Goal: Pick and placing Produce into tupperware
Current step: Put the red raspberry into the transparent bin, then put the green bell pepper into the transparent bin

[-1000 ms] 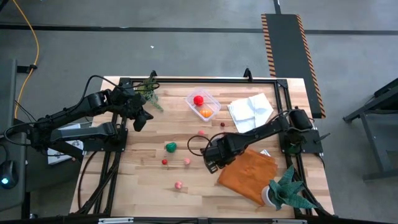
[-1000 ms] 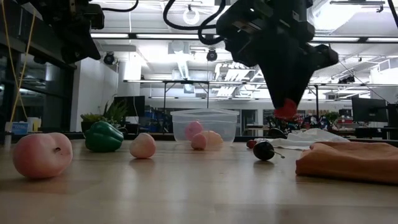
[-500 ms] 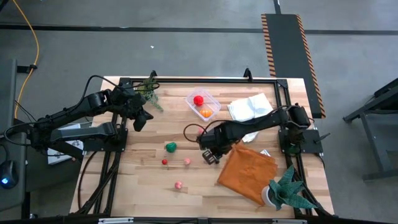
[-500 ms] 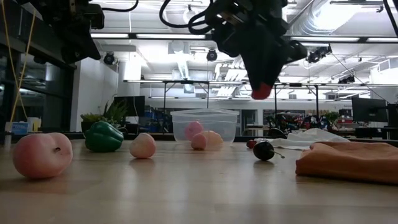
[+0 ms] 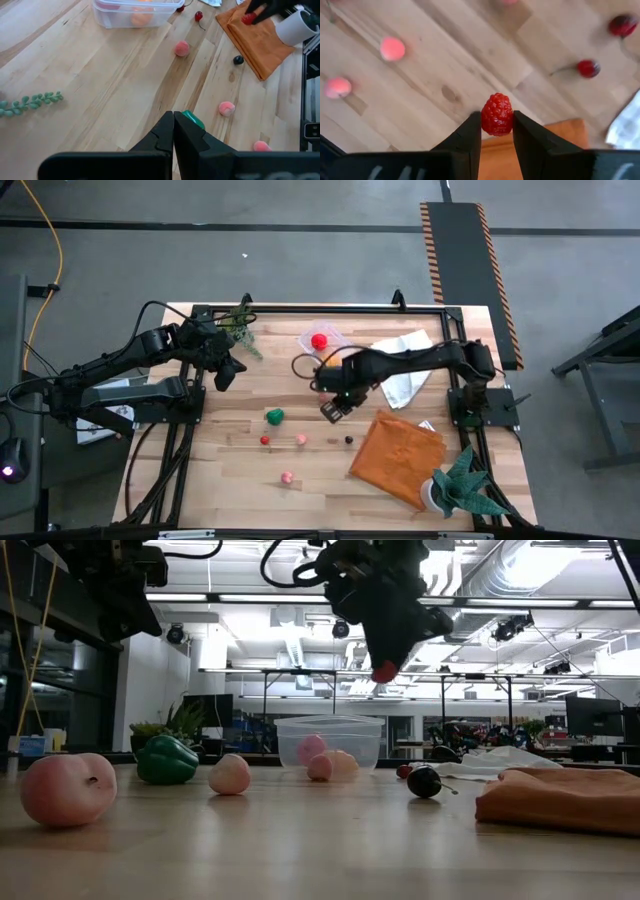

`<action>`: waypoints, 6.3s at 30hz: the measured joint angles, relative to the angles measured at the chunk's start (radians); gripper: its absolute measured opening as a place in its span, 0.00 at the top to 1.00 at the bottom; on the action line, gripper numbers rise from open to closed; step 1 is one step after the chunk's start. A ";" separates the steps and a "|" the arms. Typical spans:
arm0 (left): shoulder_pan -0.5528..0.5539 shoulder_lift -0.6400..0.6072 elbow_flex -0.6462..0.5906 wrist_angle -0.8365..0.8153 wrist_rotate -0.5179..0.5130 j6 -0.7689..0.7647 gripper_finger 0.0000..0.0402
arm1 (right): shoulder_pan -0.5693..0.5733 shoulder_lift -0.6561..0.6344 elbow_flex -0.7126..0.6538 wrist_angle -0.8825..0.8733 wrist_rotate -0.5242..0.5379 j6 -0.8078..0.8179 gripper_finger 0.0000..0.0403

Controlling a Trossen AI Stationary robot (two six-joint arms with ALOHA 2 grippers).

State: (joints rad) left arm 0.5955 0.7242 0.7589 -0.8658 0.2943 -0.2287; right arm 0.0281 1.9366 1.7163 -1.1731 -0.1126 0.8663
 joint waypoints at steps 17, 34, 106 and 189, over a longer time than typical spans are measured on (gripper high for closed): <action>0.000 0.000 0.000 0.000 -0.029 0.000 1.00 | -0.232 0.000 0.143 -0.028 0.032 -0.242 0.79; 0.000 0.000 0.000 0.002 -0.037 -0.039 1.00 | -0.395 0.000 0.163 -0.027 0.028 -0.460 0.79; 0.000 0.000 0.000 0.271 -0.101 -0.318 1.00 | -0.443 0.107 0.162 0.182 -0.063 -1.019 0.79; 0.000 0.000 0.000 0.257 -0.085 -0.317 1.00 | -0.442 0.251 0.161 0.204 -0.061 -0.978 0.71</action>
State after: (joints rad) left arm 0.5954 0.7246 0.7589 -0.6090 0.2092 -0.5453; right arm -0.4141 2.1872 1.8771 -0.9688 -0.1736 -0.1120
